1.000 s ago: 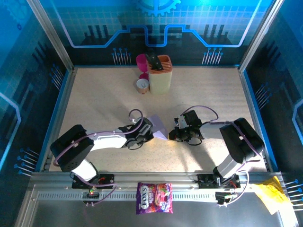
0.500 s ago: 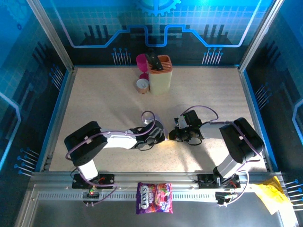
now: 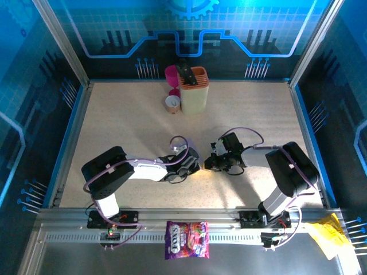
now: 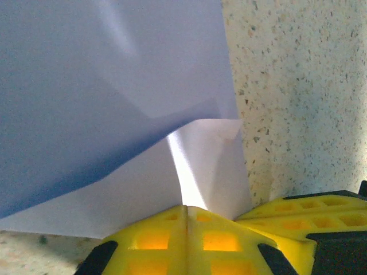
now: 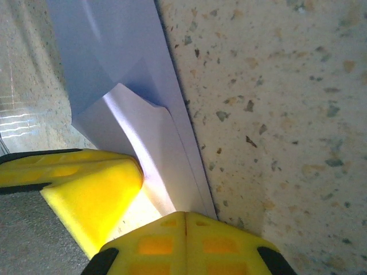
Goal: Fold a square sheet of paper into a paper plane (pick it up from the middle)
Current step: Third fold the triangle at the center of the table.
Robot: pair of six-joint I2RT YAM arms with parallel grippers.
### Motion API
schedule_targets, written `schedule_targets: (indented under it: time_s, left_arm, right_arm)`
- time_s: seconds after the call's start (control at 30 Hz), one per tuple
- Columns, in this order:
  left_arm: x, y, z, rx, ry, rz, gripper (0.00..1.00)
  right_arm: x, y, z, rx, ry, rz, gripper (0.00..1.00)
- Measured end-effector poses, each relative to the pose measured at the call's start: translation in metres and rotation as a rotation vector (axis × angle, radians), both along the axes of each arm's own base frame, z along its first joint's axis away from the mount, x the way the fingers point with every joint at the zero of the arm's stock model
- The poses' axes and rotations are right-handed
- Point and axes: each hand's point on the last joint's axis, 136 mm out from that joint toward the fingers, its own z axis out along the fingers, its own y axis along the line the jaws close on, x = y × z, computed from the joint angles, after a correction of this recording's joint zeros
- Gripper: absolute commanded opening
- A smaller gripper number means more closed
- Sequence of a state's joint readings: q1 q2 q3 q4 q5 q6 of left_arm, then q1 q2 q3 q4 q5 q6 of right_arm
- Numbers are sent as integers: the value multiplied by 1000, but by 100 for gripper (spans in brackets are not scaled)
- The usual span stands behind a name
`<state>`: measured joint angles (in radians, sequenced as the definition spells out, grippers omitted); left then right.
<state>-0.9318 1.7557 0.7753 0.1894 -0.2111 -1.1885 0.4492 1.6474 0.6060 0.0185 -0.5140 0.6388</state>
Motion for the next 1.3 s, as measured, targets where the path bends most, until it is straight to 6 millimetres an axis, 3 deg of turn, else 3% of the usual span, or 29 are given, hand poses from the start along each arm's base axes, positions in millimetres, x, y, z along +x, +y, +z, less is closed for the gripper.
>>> schedule_targets:
  time_s: [0.27,0.6,0.83,0.97,1.1,1.3]
  left_arm:
    - [3,23,-1,-13,-14,39,0]
    - [14,65,-2,9,-24,102,0]
    - [15,68,-2,10,-38,93,0]
    - [15,69,-2,8,-39,93,0]
    - [17,69,-2,5,-43,98,0]
    - [18,70,-2,5,-46,101,0]
  right_arm:
    - [2,4,-1,-9,-5,10,0]
    - [1,4,-2,-9,2,11,0]
    - [3,6,2,-2,-15,15,0]
    - [3,8,8,-28,-55,23,10]
    - [-1,14,22,-77,-88,49,11]
    - [10,54,60,-44,-192,95,0]
